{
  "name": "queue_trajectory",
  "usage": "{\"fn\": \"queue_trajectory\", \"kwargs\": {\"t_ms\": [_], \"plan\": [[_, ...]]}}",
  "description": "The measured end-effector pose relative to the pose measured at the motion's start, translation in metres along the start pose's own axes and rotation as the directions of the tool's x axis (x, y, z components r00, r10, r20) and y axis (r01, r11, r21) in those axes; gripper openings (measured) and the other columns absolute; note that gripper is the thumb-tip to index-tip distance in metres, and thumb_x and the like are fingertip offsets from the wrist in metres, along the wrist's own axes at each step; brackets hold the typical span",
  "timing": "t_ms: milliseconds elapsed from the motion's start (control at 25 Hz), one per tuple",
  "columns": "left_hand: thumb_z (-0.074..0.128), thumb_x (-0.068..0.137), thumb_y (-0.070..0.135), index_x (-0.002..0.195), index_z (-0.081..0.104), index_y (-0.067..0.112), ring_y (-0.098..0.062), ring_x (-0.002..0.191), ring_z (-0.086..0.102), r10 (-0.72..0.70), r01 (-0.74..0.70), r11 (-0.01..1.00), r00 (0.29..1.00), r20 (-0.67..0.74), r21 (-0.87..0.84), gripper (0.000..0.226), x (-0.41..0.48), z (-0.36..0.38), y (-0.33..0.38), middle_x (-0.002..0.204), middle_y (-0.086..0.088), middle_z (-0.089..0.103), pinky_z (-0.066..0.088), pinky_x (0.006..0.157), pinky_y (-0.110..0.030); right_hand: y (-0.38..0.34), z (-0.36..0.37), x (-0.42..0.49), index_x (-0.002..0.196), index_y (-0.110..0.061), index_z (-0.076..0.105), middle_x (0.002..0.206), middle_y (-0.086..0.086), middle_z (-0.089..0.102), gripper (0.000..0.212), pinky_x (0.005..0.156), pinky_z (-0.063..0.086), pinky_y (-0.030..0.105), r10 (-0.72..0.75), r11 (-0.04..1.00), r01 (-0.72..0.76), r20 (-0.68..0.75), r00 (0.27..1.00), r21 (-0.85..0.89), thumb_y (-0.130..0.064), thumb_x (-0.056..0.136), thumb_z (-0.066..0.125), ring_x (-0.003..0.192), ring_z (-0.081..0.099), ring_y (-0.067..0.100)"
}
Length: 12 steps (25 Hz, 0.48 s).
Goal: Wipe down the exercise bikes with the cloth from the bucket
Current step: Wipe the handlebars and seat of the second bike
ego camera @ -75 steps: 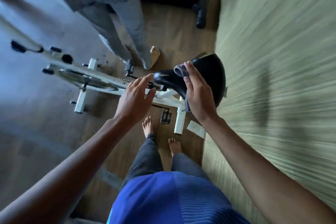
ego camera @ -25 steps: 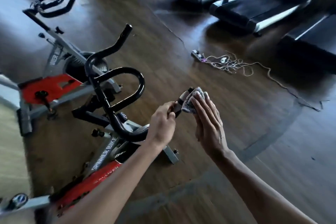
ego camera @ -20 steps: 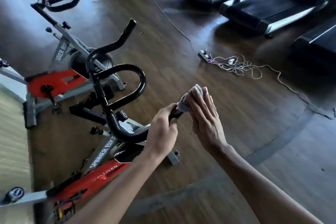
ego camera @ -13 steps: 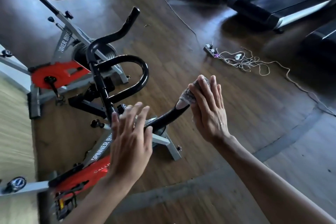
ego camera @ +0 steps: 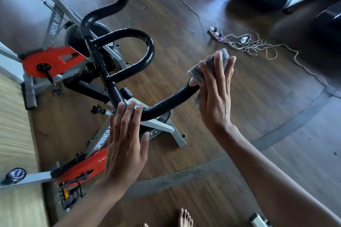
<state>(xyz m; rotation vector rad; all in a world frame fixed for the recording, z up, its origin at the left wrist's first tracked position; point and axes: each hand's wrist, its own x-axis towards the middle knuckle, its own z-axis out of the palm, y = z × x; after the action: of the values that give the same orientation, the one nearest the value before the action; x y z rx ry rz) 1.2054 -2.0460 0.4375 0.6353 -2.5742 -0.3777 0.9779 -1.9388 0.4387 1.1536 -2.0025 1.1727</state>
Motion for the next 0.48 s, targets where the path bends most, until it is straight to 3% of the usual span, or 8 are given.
{"fn": "queue_trajectory", "kwargs": {"t_ms": [240, 480], "plan": [[0.055, 0.094, 0.017, 0.155, 0.022, 0.008, -0.026, 0.154, 0.005, 0.035, -0.036, 0.999, 0.999, -0.041, -0.020, 0.070, -0.002, 0.009, -0.010, 0.163, -0.009, 0.020, 0.005, 0.125, -0.046, -0.013, 0.013, -0.033, 0.142, -0.004, 0.046, 0.150, 0.021, 0.038, 0.042, 0.122, 0.014, 0.053, -0.049, 0.999, 0.049, 0.026, 0.998, -0.001, 0.002, 0.100, 0.051, 0.152, -0.002, 0.026], [0.067, 0.088, 0.004, 0.153, 0.026, 0.002, -0.026, 0.153, 0.009, 0.087, -0.088, 0.996, 0.994, -0.058, -0.015, 0.077, -0.003, 0.006, -0.019, 0.162, -0.010, 0.023, 0.010, 0.124, -0.051, 0.002, 0.005, -0.026, 0.145, -0.012, 0.041, 0.156, 0.011, 0.030, 0.039, 0.123, 0.011, 0.047, -0.107, 0.986, 0.118, 0.094, 0.990, -0.116, -0.022, 0.108, 0.037, 0.153, -0.004, 0.019]]}}
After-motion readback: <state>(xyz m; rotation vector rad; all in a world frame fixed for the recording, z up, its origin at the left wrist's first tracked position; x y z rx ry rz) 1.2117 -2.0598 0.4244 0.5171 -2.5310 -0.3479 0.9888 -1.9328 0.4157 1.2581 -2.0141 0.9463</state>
